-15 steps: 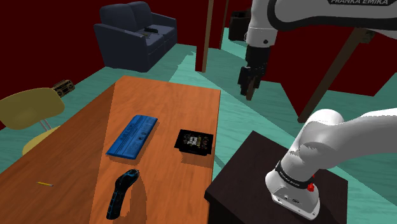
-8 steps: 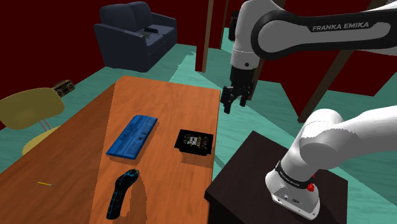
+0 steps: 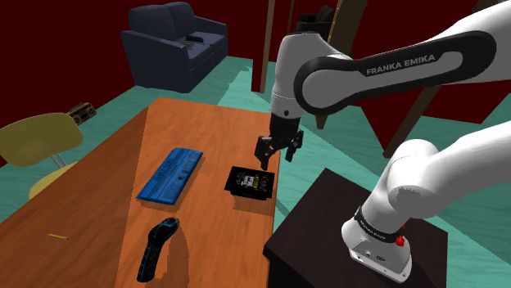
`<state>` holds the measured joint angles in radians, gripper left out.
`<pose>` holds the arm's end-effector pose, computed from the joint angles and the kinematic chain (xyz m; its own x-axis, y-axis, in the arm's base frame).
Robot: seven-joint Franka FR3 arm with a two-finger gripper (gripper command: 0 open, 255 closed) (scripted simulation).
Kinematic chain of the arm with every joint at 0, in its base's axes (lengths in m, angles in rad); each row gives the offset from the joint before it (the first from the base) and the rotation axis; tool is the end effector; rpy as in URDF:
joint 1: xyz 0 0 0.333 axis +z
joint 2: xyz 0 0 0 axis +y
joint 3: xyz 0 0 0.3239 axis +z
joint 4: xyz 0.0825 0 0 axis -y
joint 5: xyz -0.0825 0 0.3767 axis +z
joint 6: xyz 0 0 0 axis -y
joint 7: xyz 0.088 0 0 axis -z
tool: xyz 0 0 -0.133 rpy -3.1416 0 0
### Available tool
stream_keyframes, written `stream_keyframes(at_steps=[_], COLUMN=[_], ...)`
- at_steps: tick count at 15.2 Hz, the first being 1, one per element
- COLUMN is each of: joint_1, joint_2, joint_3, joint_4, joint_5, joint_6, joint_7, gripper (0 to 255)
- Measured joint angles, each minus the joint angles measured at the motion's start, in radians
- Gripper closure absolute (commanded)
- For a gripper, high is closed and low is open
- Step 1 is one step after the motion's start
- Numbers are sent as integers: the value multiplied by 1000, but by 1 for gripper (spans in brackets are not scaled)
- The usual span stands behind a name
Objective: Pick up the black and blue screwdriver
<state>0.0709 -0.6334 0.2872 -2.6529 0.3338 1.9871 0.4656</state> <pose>0.3094 0.1409 0.4098 0.9496 -0.2965 -0.1019 -0.3060 -0.9474 -0.0940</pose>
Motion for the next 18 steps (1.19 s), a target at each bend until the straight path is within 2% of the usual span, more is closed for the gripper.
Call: stream_keyframes(at_steps=[4,10,14,18], joint_1=[20,6,-5,-5], joint_2=[122,354,528,711], joint_3=[95,211,282,299], joint_4=[11,89,156,260], joint_5=[62,70,8,-133], joint_6=[149,355,493,588], joint_7=[105,259,399,566], gripper=[0,0,0,0])
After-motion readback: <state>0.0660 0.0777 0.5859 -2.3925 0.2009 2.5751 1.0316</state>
